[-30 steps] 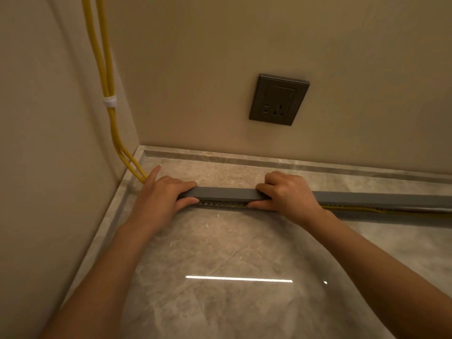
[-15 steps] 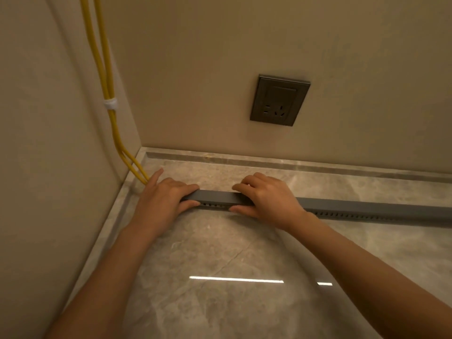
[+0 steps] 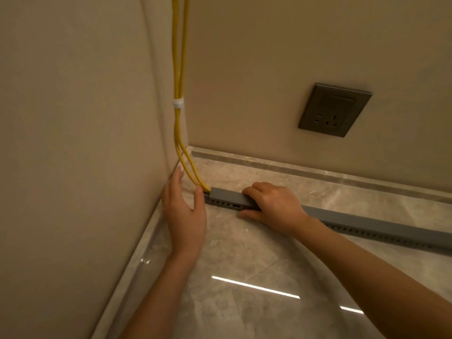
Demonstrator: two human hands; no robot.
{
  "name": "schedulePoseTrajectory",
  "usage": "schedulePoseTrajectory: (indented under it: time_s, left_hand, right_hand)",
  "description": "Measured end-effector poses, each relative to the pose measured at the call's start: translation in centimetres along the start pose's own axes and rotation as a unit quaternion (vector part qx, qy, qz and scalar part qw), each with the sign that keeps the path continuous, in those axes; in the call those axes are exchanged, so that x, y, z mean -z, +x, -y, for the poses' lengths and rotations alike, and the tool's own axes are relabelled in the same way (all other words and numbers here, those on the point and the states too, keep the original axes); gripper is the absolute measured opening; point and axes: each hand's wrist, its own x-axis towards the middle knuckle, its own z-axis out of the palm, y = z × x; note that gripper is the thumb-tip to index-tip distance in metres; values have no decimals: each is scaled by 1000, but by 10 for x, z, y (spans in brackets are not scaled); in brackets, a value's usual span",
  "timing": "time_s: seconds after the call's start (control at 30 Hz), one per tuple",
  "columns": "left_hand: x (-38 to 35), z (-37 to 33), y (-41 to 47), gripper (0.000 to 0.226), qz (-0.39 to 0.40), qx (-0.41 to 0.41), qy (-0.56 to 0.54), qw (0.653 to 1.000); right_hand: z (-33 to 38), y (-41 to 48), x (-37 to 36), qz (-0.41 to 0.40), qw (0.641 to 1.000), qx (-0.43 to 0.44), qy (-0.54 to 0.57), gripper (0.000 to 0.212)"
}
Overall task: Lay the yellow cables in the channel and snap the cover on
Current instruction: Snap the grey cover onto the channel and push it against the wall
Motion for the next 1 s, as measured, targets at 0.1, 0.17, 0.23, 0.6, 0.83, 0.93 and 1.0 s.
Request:
schedulePoseTrajectory:
  time_s: [0.1,0.17,0.23,0.6,0.83,0.93,1.0]
  left_hand:
    - [-6,-7,-2,51,-22,246,-176,953]
    - [-8,-10,1,45,-30,340,-255,905]
    - [-9,-12,7,24,0,399,-316,861]
    - [-9,-26,19,22,64,492,-415,762]
    - [-1,-27,23,31,85,501,-460,728]
    - [3,-28,23,27,105,501,-480,713]
    - [5,-28,23,24,117,504,-495,698]
  right_hand:
    - [1,5,2,16,1000,-14,16,44]
    - [1,4,7,21,999,-16,42,44]
    - [1,3,12,14,998,-5,55,43]
    - [9,-2,33,-2,998,9,54,35]
    - [11,-3,40,-8,997,3,73,37]
    - [13,3,42,-10,997,5,80,38]
    - [16,7,43,-12,997,13,80,35]
